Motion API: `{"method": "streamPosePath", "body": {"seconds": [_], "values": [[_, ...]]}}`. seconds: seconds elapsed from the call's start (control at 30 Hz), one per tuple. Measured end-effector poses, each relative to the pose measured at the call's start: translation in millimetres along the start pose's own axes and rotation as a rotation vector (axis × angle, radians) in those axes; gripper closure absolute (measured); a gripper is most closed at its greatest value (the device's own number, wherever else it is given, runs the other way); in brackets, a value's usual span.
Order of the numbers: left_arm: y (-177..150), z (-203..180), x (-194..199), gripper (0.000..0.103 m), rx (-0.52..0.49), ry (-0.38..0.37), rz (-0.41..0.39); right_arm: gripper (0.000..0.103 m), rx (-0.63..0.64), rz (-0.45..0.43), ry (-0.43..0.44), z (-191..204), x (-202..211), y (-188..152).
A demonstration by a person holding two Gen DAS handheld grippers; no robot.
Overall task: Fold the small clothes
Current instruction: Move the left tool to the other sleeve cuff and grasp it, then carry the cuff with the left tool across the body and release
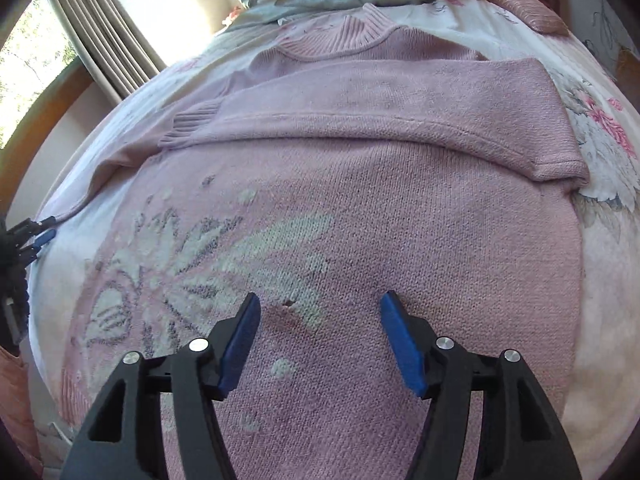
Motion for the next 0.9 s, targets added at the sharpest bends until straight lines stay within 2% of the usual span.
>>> {"method": "streamPosePath", "body": {"seconds": [0.27, 0.37, 0.4, 0.47, 0.53, 0.73, 0.9], "values": [[51, 36, 0, 0.068, 0.148, -0.041, -0.067, 0.032, -0.002, -0.004, -0.015, 1, -10, 6], [66, 44, -3, 0.071, 0.171, -0.025, -0.088, 0.032, -0.011, -0.006, 0.004, -1, -9, 6], [70, 47, -4, 0.075, 0.175, -0.010, -0.095, 0.032, -0.012, -0.005, 0.007, -1, -10, 8], [76, 49, -7, 0.089, 0.190, 0.027, -0.100, 0.032, -0.010, -0.005, 0.005, 0, -12, 9], [79, 49, -6, 0.095, 0.195, 0.031, -0.104, 0.032, -0.006, -0.007, 0.003, 0, -12, 9], [80, 12, 11, 0.099, 0.097, 0.063, -0.184, 0.032, -0.018, -0.019, 0.020, -1, -8, 9], [72, -60, 8, 0.099, -0.043, 0.020, -0.182, 0.034, -0.041, -0.050, 0.039, -5, 8, 5]]}}
Point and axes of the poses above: each gripper's, at about its wrist camera, not at the fingertips, and x roughly against the way its jaws point, z to its left, y to its top, the point moved 10 cm from there along -x, roughly the way its jaws point, and after that the axes turned 8 degrees about z, right-handed, at the moved point
